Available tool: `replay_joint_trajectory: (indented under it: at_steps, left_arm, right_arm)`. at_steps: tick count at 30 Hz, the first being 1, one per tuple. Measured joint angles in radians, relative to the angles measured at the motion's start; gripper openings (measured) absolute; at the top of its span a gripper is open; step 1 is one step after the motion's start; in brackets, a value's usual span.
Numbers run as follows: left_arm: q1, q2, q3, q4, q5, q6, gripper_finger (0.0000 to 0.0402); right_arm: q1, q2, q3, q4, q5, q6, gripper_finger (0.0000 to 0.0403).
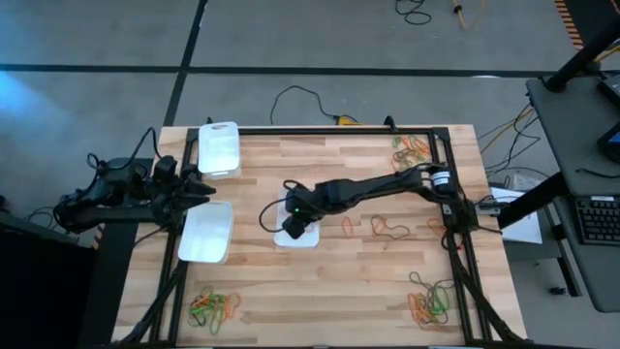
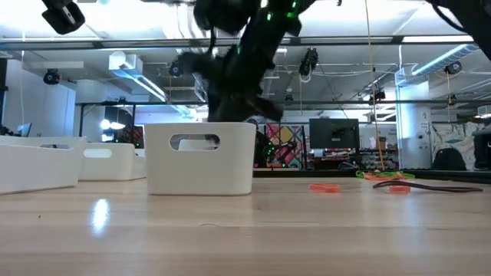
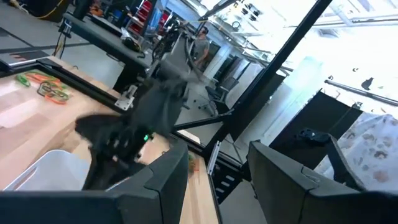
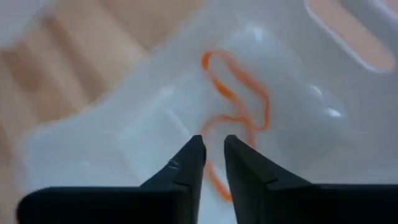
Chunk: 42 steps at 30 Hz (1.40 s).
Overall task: Sort rubber bands into baskets
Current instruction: Put the orange rubber band into the bottom right white bin
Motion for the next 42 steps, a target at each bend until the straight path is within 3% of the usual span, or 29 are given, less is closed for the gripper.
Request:
replay_joint_trajectory:
  at_steps: [6,13,17,30,42]
  left_arm:
    - [0.0,0.0,0.0,0.006,-0.01,0.0,0.0154]
    - [0.0,0.0,0.0,0.014,-0.017,0.025,0.0154]
    - [0.0,0.0,0.0,0.015,-0.026,0.073,0.0154]
    - [0.0,0.002,0.0,0.022,-0.046,0.116,0.0154]
    - [0.0,0.002,0.0,0.022,-0.046,0.114,0.0154]
  right_arm:
    - [-0.019,-0.019,0.012,-0.089,-0.021,0.026,0.0118]
    - [0.056,-0.135,0.083,-0.443,0.008,0.036,0.0165]
    - [0.078,-0.154,0.018,-0.654,-0.067,0.132,0.0182]
    - [0.075,-0.15,-0.311,-0.28,-0.097,0.34,0.025]
    - [0.075,-0.154,-0.442,-0.145,-0.096,0.436,0.0215]
